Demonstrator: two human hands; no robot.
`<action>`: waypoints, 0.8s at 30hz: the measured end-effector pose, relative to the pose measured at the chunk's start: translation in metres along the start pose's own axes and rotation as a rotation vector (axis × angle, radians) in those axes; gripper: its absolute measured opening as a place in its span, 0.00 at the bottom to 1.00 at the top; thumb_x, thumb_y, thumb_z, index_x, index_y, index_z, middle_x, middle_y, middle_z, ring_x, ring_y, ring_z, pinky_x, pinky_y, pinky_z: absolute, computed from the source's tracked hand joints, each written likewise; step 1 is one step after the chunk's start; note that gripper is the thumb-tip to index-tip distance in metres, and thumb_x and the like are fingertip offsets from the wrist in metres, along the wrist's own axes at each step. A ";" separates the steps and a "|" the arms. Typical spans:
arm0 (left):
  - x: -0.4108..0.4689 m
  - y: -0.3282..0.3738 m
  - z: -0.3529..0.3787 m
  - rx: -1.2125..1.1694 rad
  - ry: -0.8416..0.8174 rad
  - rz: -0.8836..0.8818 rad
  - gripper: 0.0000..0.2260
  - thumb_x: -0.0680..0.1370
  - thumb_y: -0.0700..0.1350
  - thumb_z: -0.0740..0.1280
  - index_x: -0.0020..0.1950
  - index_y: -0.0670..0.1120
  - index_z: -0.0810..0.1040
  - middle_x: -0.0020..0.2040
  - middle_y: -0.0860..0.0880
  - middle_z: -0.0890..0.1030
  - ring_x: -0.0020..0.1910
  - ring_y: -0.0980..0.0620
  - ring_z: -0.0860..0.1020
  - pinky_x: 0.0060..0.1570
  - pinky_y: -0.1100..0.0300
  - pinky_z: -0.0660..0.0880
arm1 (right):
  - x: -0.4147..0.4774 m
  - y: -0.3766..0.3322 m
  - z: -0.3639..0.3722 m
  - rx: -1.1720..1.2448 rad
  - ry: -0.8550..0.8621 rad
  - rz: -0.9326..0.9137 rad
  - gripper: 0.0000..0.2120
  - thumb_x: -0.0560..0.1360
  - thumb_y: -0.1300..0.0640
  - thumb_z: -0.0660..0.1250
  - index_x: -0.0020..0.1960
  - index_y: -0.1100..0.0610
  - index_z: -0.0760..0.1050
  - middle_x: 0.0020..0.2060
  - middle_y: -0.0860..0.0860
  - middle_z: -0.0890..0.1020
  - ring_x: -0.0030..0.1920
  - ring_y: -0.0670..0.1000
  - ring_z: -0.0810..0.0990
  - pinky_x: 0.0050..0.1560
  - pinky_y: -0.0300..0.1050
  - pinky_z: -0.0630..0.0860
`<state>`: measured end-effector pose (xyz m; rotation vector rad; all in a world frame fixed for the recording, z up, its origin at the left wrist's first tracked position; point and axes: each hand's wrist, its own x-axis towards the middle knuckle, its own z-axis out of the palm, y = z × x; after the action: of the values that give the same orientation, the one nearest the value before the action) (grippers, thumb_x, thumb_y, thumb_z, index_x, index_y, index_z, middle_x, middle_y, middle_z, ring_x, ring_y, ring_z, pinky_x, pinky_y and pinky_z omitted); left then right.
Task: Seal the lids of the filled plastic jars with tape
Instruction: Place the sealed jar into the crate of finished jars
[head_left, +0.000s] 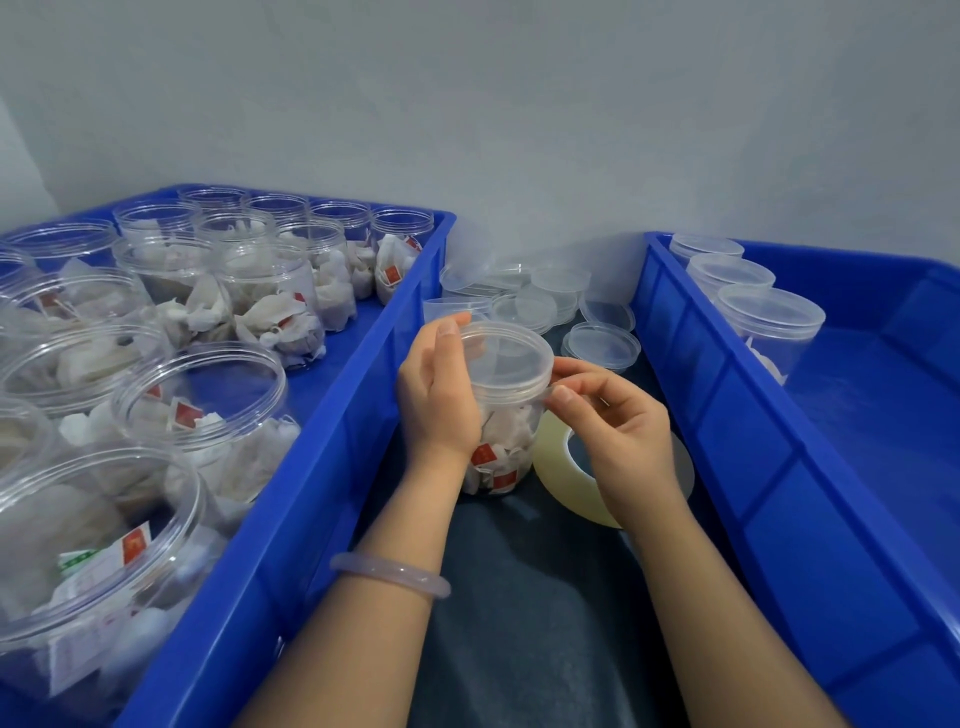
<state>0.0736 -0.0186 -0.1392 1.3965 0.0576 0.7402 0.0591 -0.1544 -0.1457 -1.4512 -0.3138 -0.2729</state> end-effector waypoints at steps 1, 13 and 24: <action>0.000 0.000 0.000 0.000 -0.001 -0.004 0.17 0.76 0.52 0.54 0.55 0.47 0.79 0.45 0.60 0.80 0.46 0.66 0.79 0.47 0.69 0.74 | 0.001 0.001 0.002 0.008 0.011 0.005 0.03 0.73 0.71 0.66 0.45 0.70 0.78 0.53 0.60 0.82 0.53 0.54 0.82 0.56 0.46 0.78; -0.017 0.013 0.004 0.070 -0.035 -0.087 0.15 0.82 0.53 0.56 0.61 0.47 0.76 0.51 0.57 0.78 0.51 0.63 0.76 0.51 0.72 0.72 | 0.020 -0.005 0.015 0.333 0.185 0.246 0.08 0.80 0.57 0.60 0.50 0.55 0.78 0.46 0.50 0.84 0.49 0.49 0.82 0.50 0.40 0.78; -0.001 0.038 -0.003 0.018 -0.080 -0.149 0.14 0.79 0.58 0.60 0.40 0.53 0.79 0.43 0.51 0.84 0.46 0.56 0.80 0.44 0.64 0.71 | 0.021 -0.021 0.058 -0.087 0.285 0.046 0.21 0.78 0.39 0.55 0.39 0.49 0.80 0.38 0.46 0.84 0.42 0.41 0.81 0.43 0.32 0.74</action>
<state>0.0553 -0.0168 -0.1060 1.4205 0.1053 0.5609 0.0682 -0.0988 -0.1132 -1.4804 -0.0379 -0.4550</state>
